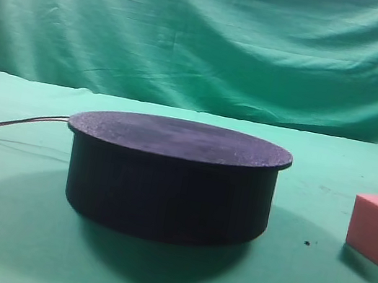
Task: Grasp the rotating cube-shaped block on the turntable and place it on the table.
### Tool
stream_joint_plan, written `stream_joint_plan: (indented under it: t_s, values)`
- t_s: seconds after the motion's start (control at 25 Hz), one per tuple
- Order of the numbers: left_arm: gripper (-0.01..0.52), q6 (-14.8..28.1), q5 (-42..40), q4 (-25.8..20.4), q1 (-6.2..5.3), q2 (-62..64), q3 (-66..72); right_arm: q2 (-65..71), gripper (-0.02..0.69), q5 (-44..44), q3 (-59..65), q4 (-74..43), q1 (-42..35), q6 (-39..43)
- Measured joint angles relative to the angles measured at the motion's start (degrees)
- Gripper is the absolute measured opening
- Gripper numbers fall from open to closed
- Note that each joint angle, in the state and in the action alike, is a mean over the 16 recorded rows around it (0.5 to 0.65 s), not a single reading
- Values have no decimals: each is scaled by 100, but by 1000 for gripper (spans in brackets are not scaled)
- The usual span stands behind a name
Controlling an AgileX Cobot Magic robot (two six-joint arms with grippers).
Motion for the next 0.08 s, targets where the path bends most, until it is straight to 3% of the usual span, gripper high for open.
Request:
stream_joint_plan:
  t_s: [0.08]
  values:
    - [0,0,0,0,0,0,0,0,0,1,0,0,0,0]
